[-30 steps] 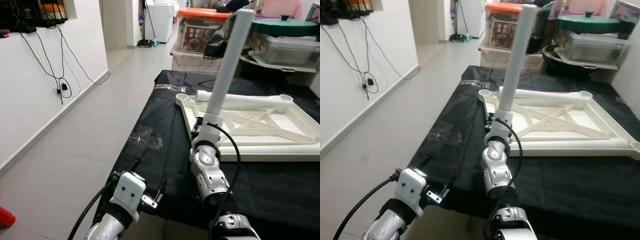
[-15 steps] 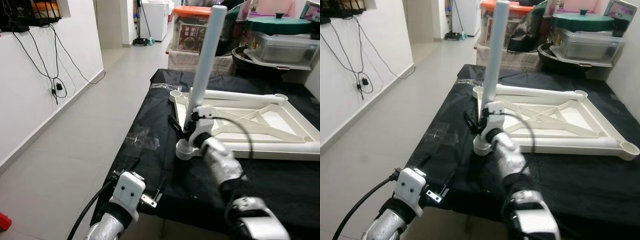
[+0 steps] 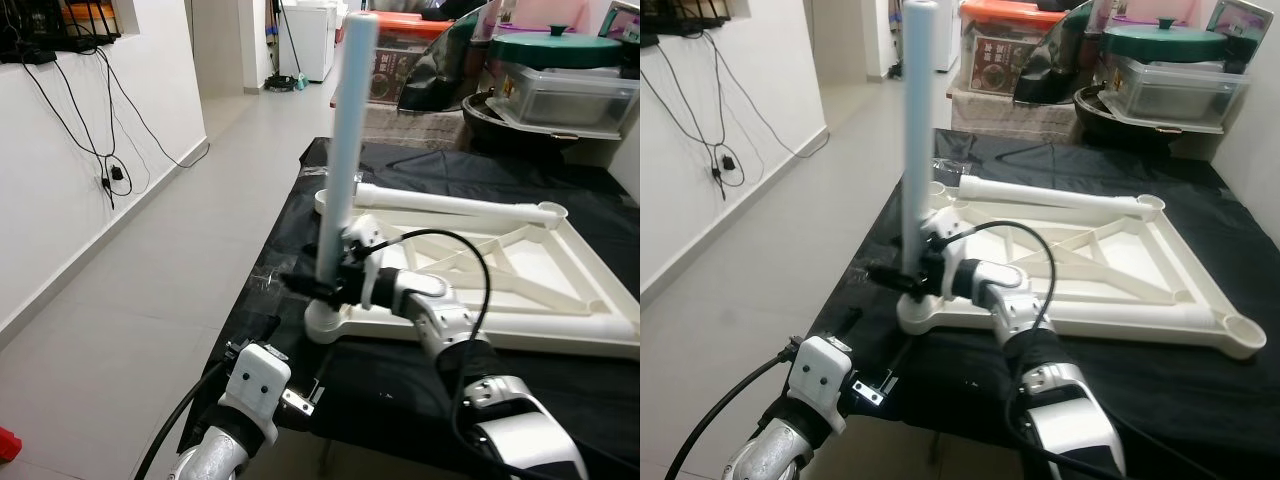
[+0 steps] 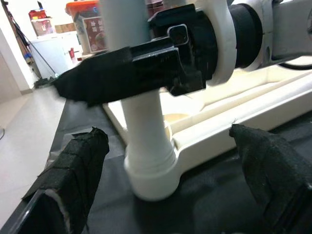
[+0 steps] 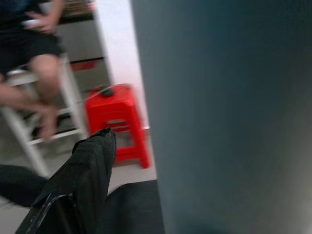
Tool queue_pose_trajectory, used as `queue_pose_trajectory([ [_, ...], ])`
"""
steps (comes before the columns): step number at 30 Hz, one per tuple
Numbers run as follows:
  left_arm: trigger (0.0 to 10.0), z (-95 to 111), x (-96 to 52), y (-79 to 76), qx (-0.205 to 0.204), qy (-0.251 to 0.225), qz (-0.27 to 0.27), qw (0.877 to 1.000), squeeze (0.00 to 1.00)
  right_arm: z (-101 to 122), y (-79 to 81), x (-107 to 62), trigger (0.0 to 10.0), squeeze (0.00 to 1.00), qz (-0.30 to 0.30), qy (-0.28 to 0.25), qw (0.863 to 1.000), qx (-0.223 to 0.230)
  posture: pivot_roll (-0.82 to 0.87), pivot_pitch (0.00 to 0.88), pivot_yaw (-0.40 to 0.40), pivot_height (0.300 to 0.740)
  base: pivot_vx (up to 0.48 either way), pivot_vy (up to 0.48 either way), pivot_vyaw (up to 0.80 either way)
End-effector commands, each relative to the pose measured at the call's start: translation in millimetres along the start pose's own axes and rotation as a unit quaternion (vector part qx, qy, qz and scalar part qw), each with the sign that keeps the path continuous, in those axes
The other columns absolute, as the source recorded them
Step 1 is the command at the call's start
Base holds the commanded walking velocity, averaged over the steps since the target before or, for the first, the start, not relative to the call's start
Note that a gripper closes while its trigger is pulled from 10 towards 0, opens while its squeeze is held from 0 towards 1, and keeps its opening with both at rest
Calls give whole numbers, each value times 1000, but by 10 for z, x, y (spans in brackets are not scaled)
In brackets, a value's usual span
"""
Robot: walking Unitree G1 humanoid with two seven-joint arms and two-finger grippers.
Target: Building children table
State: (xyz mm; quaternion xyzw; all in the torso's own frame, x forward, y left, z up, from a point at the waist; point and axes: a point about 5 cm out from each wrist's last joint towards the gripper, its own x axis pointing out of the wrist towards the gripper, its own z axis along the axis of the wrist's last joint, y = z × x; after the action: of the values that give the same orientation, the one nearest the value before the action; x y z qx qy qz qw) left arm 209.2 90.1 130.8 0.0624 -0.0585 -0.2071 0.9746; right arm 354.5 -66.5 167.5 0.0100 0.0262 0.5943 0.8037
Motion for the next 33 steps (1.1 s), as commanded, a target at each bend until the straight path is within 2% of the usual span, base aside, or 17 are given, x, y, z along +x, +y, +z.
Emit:
queue_pose_trajectory([
  [1,10000,-30,-26,-5,5,9,0,1000,0,-55,96,97,10000,0,48,12,999,13,134,0,-67,740,0,0,0],
  [2,10000,-30,-26,-5,5,9,0,1000,0,-55,96,97,10000,0,48,12,999,13,134,0,-67,740,0,0,0],
  [3,10000,-30,-29,-7,5,9,0,1000,0,-61,116,108,1765,0,54,6,998,17,132,0,-68,740,0,0,0],
  [4,10000,-30,-29,-7,5,9,0,1000,0,-61,116,108,1765,0,54,6,998,17,132,0,-68,740,0,0,0],
  [5,10000,-32,-32,-9,4,10,-1,1000,0,-61,109,124,0,0,35,-3,999,18,130,0,-66,740,0,0,0],
  [8,10000,-34,-34,-12,4,10,-2,1000,0,-72,42,137,0,0,-36,-2,999,13,128,0,-64,740,0,0,0],
  [11,10000,-40,-35,-16,3,11,-4,1000,0,-88,-162,63,0,0,-220,0,975,3,126,0,-61,740,0,0,0],
  [14,10000,-40,-35,-16,3,11,-4,1000,0,-88,-162,63,0,0,-220,0,975,3,126,0,-61,740,0,0,0],
  [16,10000,-45,-39,-18,3,12,-7,1000,0,-110,-356,-174,0,0,-420,-4,907,1,116,0,-57,740,0,0,0],
  [18,10000,-45,-39,-18,3,12,-7,1000,0,-110,-356,-174,0,0,-420,-4,907,1,116,0,-57,740,0,0,0],
  [21,10000,-54,-38,-31,6,12,-14,1000,0,-210,-273,-546,0,0,-658,-16,752,18,109,0,-56,740,0,0,0],
  [25,10000,-55,-31,-37,8,12,-16,1000,0,-260,-135,-590,0,0,-701,-15,713,32,111,0,-56,740,0,0,0],
  [29,10000,-50,-27,-39,8,12,-15,1000,0,-288,-40,-479,0,0,-694,-13,718,46,116,0,-63,740,0,0,0],
  [30,10000,-47,-27,-41,8,11,-14,1000,0,-292,6,-348,7647,0,-679,-23,731,59,116,0,-62,740,0,0,0],
  [31,10000,-47,-27,-41,8,11,-14,1000,0,-292,6,-348,7647,0,-679,-23,731,59,116,0,-62,740,0,0,0],
  [32,10000,-43,-25,-42,7,11,-13,1000,0,-255,30,-246,10000,0,-660,-41,748,58,116,0,-63,740,0,0,0],
  [33,10000,-43,-25,-42,7,11,-13,1000,0,-255,30,-246,10000,0,-660,-41,748,58,116,0,-63,740,0,0,0],
])
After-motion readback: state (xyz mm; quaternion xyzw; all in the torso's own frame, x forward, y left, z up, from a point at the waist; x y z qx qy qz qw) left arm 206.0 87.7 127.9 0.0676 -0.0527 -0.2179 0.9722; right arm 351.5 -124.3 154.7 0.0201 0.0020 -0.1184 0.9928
